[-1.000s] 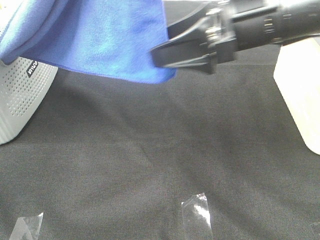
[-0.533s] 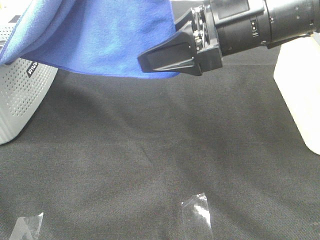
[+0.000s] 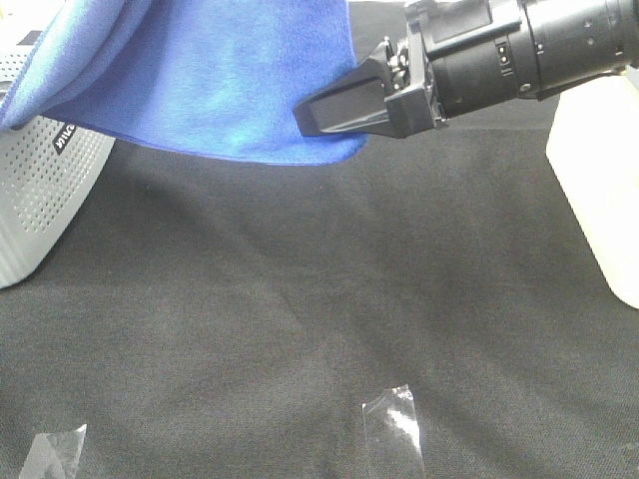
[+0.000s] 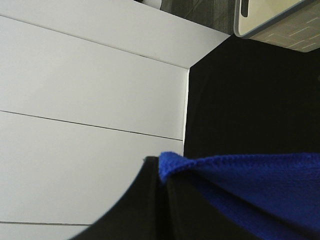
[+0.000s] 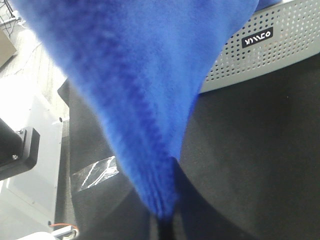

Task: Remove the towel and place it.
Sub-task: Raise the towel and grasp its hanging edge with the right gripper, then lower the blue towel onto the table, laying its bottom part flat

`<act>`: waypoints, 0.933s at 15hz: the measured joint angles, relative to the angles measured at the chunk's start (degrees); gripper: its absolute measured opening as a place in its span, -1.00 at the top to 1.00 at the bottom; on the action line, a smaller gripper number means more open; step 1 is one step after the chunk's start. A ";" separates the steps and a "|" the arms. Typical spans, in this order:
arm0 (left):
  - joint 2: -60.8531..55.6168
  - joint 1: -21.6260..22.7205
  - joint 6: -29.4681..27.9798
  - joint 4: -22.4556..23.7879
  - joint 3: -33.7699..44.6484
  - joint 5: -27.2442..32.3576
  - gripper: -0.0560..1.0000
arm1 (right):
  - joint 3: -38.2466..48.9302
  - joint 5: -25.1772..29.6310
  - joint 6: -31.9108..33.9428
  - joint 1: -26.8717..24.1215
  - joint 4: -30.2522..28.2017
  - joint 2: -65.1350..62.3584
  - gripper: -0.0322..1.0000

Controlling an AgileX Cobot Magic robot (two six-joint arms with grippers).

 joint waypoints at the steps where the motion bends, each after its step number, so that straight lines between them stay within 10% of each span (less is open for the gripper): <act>1: 0.00 0.00 0.00 -0.06 0.00 1.09 0.89 | 0.00 -0.11 1.55 0.00 -0.23 0.00 0.94; 5: 0.11 0.06 -0.06 -0.17 0.00 2.23 0.89 | -1.49 -4.13 15.87 0.00 -7.79 -1.43 0.94; 9: 2.86 5.04 -0.23 -1.03 0.00 2.18 0.89 | -15.64 4.24 52.37 0.00 -39.30 -2.86 0.94; 14: 6.82 6.13 -0.23 -2.46 0.00 -4.93 0.89 | -30.60 9.57 65.95 0.00 -60.85 -2.86 0.94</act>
